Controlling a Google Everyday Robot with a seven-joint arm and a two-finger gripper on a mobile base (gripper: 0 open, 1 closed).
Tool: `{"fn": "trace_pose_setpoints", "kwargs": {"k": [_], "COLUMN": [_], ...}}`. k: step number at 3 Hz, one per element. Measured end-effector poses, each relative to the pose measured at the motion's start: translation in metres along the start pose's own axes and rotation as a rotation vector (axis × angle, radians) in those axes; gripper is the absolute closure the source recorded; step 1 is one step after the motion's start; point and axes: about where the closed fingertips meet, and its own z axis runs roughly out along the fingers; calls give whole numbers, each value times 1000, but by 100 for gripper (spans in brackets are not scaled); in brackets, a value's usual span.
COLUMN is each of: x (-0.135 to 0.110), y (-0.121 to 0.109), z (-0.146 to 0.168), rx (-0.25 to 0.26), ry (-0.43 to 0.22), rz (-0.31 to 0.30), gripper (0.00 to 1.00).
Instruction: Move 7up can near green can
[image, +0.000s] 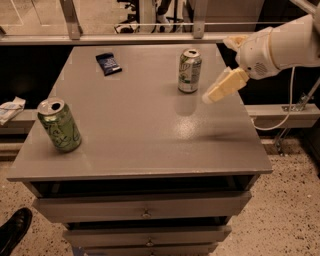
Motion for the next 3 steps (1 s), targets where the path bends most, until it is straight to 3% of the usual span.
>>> {"fn": "trace_pose_setpoints", "kwargs": {"k": [1,2,3], "x": [-13,-12,-2], "y": [-19,-43,-69], "z": [41,72,84], "rx": [6,47,115], "ry": [-95,-136,-147], "rz": [62,111,145], "gripper": [0,0,0]}}
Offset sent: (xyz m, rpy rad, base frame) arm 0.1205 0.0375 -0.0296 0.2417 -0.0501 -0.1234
